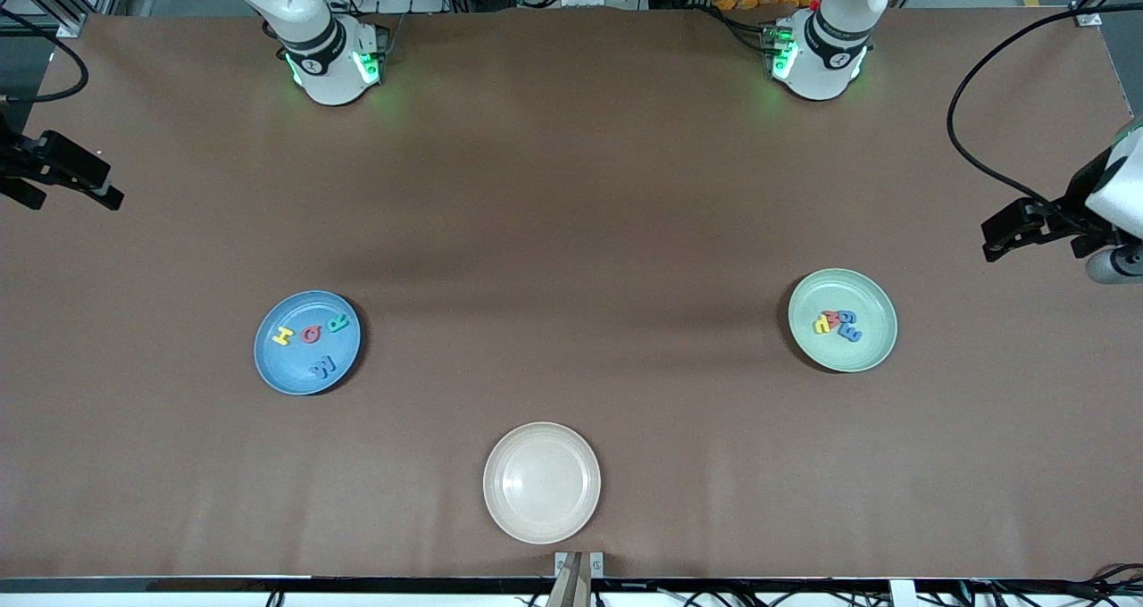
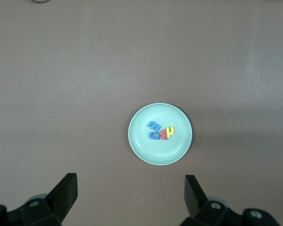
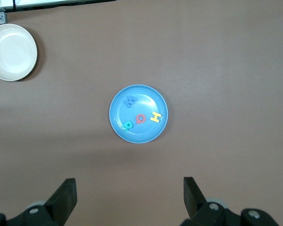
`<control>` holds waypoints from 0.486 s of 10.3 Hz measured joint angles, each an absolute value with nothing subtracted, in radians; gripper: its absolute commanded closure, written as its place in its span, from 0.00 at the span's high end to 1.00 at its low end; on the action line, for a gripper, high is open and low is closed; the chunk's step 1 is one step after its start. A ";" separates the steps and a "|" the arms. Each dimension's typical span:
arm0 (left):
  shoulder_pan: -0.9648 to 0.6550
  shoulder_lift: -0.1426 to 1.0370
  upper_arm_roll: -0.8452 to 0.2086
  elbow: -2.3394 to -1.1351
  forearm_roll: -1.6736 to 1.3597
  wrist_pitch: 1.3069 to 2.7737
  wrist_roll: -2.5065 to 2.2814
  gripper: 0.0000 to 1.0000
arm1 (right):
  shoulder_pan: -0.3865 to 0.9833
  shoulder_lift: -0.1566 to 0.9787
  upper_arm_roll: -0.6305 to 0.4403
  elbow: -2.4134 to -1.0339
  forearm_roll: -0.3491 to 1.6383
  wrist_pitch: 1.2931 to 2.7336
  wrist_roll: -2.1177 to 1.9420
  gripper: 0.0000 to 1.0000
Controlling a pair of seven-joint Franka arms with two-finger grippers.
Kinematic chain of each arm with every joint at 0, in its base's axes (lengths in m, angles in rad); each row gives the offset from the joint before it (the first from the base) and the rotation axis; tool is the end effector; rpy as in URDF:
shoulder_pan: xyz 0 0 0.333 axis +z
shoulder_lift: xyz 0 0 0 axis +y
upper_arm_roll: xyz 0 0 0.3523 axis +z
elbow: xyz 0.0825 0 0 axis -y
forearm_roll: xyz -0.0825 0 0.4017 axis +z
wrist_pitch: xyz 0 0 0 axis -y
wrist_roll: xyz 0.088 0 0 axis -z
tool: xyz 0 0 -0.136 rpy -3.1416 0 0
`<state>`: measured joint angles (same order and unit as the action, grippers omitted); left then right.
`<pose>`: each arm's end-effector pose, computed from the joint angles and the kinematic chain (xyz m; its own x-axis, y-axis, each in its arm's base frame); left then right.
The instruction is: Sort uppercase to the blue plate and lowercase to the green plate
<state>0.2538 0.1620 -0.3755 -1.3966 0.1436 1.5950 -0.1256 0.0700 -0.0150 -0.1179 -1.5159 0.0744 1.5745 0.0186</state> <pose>0.6285 -0.0370 0.6288 0.9983 0.0075 0.0575 0.0119 -0.9969 -0.0777 0.5697 -0.0178 0.6680 0.9952 -0.0667 0.0720 -0.0611 -0.9951 -0.0773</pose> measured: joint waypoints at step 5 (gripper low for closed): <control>-0.021 0.122 -0.026 -1.381 0.086 1.570 -0.126 1.00 | 0.069 -0.015 -0.118 -1.496 0.084 1.533 0.019 1.00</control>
<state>-0.0211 0.1218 -0.0264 -1.3812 0.0858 1.5701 -0.1255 0.0693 -0.0150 -0.1185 -1.4963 0.0841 1.5326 0.0185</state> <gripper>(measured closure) 0.000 0.000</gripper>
